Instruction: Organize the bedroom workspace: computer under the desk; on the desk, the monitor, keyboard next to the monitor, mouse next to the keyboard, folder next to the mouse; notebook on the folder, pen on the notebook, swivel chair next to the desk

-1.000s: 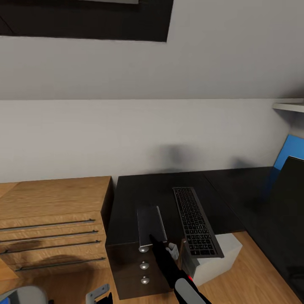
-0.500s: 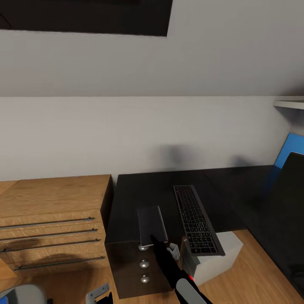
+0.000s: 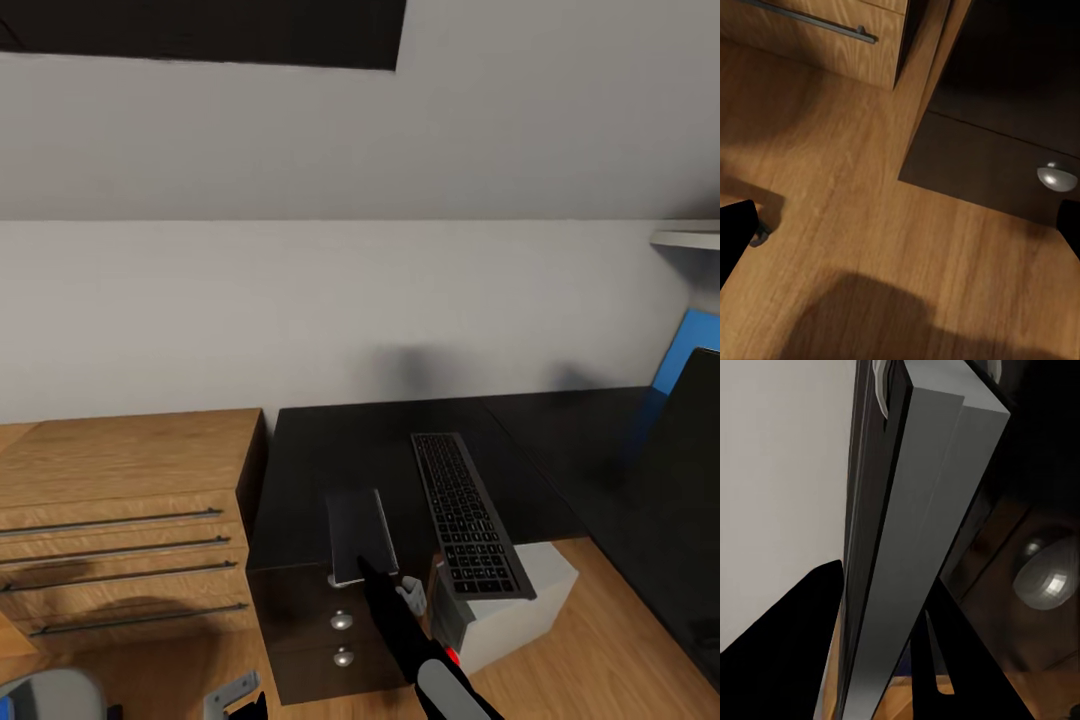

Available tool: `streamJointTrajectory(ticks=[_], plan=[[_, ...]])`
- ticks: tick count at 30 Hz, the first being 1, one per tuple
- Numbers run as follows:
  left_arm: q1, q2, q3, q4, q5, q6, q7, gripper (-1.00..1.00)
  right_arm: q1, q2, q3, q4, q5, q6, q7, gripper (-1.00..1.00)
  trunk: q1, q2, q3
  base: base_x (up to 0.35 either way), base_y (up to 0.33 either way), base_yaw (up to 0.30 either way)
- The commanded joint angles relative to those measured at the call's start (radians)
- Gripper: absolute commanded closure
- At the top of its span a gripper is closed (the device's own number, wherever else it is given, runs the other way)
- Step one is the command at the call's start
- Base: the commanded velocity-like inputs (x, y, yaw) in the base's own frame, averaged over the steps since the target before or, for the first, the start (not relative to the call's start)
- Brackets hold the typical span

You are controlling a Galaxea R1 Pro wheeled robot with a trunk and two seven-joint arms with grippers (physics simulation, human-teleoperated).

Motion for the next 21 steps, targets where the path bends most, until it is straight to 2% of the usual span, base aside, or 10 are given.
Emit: streamJointTrajectory(ticks=[1, 10, 21], plan=[[-0.001, 0.001, -0.008, 0.000, 0.010, -0.007, 0.007, -1.00, -0.001, -0.001, 0.006, 0.001, -0.010, -0.007, 0.004, 1.00, 0.004, -0.008, -0.004, 0.000, 0.000, 0.000], [-0.001, 0.001, -0.008, 0.000, 0.010, -0.006, 0.007, -1.00, -0.001, -0.001, 0.005, 0.002, -0.009, -0.007, 0.004, 1.00, 0.038, -0.071, -0.032, 0.000, 0.000, 0.000], [-0.001, 0.002, -0.009, 0.000, 0.010, -0.007, 0.002, -1.00, -0.001, -0.001, 0.005, 0.002, -0.009, -0.008, 0.003, 1.00, 0.038, -0.071, -0.032, 0.030, 0.000, 0.000]])
